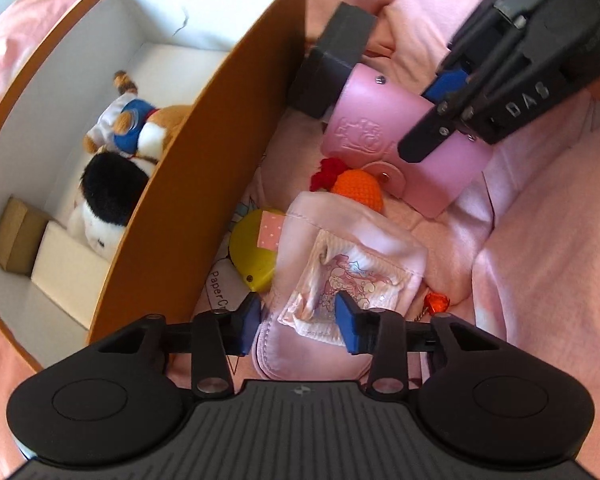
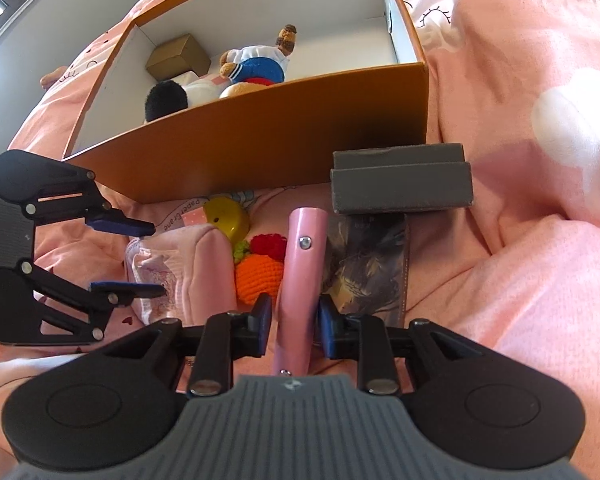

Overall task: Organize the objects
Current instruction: 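Lift the pink pouch with the left tool while the right tool grasps the pink wallet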

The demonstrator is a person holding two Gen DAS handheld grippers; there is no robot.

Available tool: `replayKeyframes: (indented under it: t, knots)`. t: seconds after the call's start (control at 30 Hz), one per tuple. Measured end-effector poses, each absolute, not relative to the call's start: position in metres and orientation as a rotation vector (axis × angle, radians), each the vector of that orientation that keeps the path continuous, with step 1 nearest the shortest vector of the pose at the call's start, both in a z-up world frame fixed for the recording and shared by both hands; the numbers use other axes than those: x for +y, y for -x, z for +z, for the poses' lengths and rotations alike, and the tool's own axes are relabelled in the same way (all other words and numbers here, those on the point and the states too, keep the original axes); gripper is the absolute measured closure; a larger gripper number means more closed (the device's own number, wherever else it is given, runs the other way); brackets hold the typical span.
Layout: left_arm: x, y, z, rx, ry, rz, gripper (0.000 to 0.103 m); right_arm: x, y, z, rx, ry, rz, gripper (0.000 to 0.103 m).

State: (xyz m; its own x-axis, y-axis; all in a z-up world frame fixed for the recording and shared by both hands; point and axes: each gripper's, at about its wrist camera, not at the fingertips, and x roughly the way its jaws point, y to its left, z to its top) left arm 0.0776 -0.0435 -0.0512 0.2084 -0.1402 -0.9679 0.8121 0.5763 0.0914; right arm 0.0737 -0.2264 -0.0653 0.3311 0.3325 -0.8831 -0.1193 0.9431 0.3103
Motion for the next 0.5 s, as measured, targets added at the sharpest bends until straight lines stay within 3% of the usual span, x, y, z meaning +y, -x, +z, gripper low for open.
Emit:
replayKeyframes:
  t: [0.2, 0.5]
  knots:
    - [-0.033, -0.061, -0.04, 1.149, -0.605, -0.668, 0.076, -0.223, -0.069, -0.063, 1.179, -0.141, 0.301, 0.082]
    - [-0.018, -0.046, -0.004, 1.075, -0.336, -0.479, 0.08, -0.225, -0.05, -0.031, 1.099, -0.083, 0.314, 0.084]
